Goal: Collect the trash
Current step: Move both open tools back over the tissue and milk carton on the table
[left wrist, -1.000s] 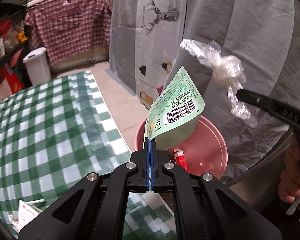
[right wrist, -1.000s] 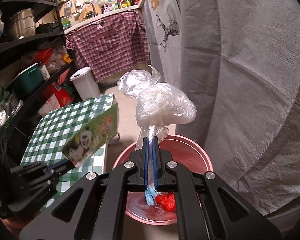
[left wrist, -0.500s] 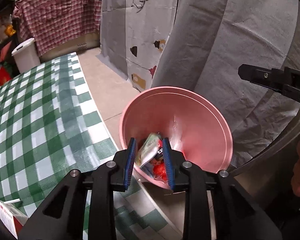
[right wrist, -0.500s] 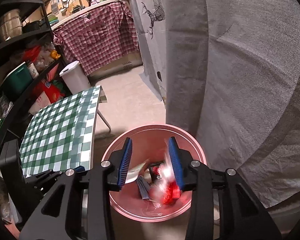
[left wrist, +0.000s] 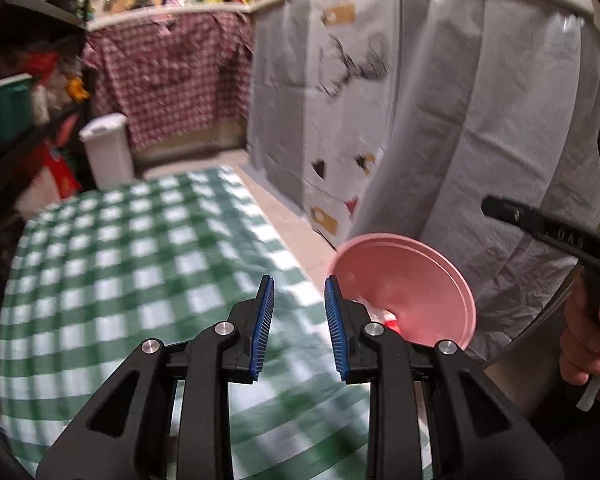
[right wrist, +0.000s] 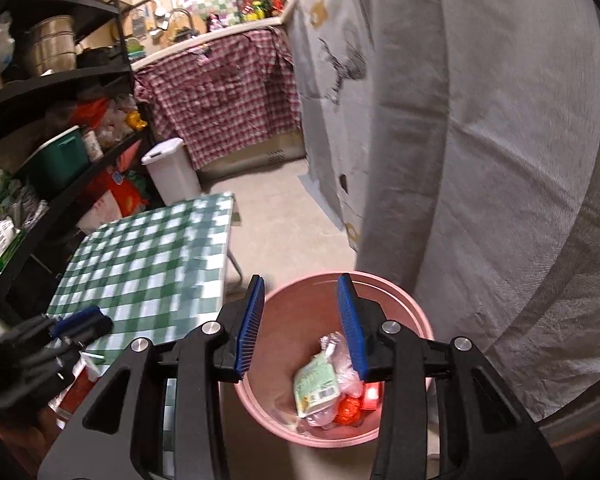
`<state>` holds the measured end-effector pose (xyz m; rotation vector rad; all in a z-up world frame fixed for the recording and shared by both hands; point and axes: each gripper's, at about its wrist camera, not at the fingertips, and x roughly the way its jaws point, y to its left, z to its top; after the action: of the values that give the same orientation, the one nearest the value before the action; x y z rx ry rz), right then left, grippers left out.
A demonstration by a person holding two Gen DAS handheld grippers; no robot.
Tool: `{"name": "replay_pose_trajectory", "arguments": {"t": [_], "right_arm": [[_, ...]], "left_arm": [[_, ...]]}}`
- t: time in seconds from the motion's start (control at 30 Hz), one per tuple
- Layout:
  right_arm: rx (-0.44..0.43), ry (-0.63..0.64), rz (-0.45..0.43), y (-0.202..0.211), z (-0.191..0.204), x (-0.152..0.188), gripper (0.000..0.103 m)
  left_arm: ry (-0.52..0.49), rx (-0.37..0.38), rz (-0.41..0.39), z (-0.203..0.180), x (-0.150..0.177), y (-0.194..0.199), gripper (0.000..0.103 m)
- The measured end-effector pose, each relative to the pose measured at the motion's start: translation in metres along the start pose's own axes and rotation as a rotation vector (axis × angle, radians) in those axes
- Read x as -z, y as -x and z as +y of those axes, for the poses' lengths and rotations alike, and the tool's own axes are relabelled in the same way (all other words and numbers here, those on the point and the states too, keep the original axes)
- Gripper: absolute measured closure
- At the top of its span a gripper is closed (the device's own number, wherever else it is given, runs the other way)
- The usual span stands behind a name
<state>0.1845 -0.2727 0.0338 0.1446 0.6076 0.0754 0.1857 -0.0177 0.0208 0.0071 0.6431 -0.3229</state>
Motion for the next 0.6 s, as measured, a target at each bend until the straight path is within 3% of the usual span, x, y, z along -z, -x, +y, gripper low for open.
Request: {"name": "replay_pose_trajectory", "arguments": {"t": [0.23,0.37,0.43,0.6], "right_arm": [[-0.063,-0.010,-0.073,0.036,0.069,0.026,0.064],[-0.071,-0.031,-0.073,0.043,0.105,0.048,0.063],[-0.057,-0.039,-0.066,0.044,0.126,0.064,0.056],[-0.041,-0.028,-0.030,0.039,0.175,0.100,0.054]], "left_arm": [[-0.004,-0.085,-0.101,0.061,-0.014,0.095,0.077],[-0.015,-0.101,-0.130,0.090,-0.011,0.140,0.077],[-0.028,-0.104,-0.133,0.103,-0.005,0.157,0.077],[-0.008,-0.096,-0.137,0.136,0.021,0.177,0.077]]}}
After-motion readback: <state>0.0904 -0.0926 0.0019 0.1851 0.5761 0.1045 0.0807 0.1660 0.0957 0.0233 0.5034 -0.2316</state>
